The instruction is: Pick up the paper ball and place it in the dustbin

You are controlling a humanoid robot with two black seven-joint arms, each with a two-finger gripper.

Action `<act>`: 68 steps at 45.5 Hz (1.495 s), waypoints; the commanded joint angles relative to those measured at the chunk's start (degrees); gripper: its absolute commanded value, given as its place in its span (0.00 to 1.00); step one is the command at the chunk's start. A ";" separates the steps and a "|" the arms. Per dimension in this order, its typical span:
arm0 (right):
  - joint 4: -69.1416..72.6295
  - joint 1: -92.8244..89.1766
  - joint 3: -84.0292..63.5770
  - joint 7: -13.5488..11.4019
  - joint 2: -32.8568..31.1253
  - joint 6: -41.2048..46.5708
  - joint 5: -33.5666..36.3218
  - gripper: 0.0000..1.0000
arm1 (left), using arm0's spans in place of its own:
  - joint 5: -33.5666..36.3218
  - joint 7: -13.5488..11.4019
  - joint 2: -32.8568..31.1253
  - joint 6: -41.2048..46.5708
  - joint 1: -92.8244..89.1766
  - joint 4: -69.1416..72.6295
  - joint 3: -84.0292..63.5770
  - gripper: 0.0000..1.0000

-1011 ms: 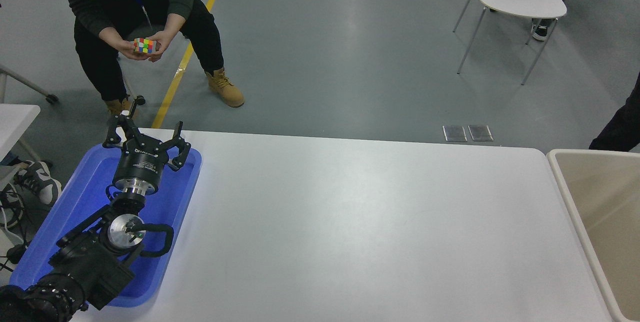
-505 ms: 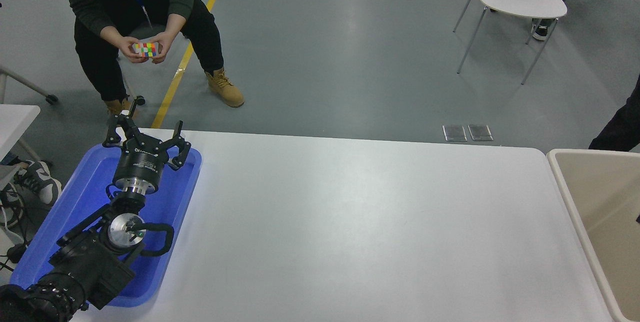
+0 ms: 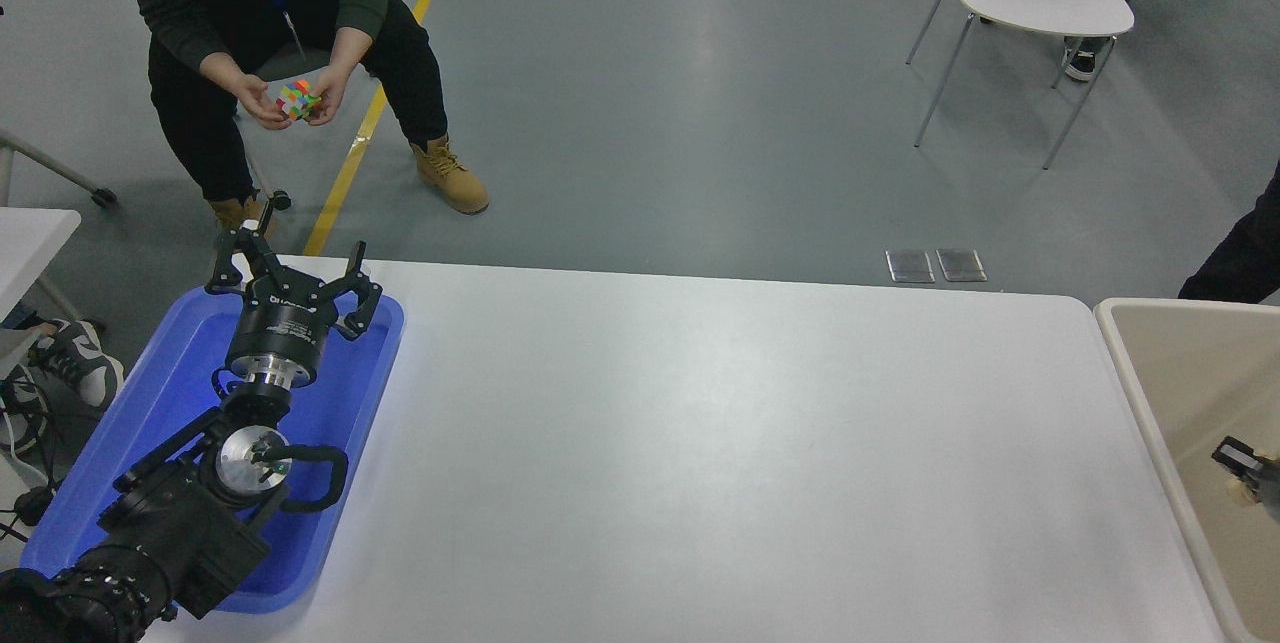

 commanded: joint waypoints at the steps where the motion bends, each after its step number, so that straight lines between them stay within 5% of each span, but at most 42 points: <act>1: 0.00 -0.58 2.63 -0.26 0.66 -1.86 1.41 1.00 | 0.03 0.00 0.00 0.00 0.03 0.00 0.00 1.00; 41: 0.88 18.84 4.64 -0.08 -4.97 1.83 2.02 1.00 | -0.06 0.00 -0.17 0.00 -0.06 0.00 0.09 1.00; 52: 7.72 18.93 26.34 -0.17 -4.96 2.28 15.20 1.00 | -0.06 0.00 -0.18 0.09 -0.06 0.09 0.09 1.00; 68: 30.75 11.64 60.53 0.09 -4.27 2.28 23.02 1.00 | -0.06 0.00 -0.18 0.00 -0.06 0.09 0.09 1.00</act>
